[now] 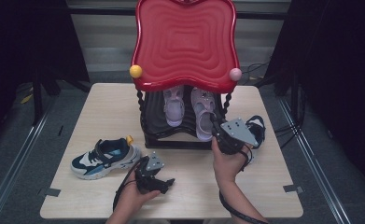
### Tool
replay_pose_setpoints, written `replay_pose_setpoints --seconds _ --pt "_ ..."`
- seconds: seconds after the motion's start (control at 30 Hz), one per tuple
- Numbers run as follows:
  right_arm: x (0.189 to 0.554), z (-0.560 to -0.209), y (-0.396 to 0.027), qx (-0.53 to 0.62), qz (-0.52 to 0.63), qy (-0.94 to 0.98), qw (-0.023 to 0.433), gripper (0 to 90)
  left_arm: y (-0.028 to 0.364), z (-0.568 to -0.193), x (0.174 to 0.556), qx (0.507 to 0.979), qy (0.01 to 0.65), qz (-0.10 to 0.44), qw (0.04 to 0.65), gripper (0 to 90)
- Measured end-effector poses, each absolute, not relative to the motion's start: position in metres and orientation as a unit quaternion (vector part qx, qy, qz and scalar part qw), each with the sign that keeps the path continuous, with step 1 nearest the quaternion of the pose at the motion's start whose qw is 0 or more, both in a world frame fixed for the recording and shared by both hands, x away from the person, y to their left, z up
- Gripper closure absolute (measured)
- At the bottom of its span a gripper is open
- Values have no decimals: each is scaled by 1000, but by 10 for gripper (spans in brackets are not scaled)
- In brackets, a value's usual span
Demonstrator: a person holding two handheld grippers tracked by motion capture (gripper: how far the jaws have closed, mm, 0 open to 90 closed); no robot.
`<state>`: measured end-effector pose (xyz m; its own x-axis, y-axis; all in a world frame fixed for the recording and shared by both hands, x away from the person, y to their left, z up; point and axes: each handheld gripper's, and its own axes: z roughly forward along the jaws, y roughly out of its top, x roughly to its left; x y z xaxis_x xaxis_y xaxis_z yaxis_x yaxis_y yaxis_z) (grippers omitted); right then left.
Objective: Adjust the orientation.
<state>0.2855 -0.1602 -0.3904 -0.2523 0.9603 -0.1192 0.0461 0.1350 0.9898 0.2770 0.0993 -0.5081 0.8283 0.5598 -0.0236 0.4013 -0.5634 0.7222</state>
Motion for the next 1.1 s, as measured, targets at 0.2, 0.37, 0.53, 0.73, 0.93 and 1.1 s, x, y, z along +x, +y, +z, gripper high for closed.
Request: replay_pose_setpoints --seconds 0.2,0.37,0.53,0.73,0.93,1.1 --pt "292 -390 -154 417 505 601 459 840 99 -508 277 878 274 104 379 147" --pt "298 -390 -153 417 501 598 466 839 99 -508 277 878 274 105 379 147" --pt "306 -390 -150 424 495 592 475 839 99 -508 277 878 273 104 379 147" --pt "314 -391 -143 428 483 592 483 839 98 -508 277 876 276 104 382 147" --pt "320 -391 -136 433 482 589 484 839 98 -508 277 876 276 103 383 147" --pt "326 -393 -134 435 474 591 487 839 98 -508 277 876 275 103 383 147"
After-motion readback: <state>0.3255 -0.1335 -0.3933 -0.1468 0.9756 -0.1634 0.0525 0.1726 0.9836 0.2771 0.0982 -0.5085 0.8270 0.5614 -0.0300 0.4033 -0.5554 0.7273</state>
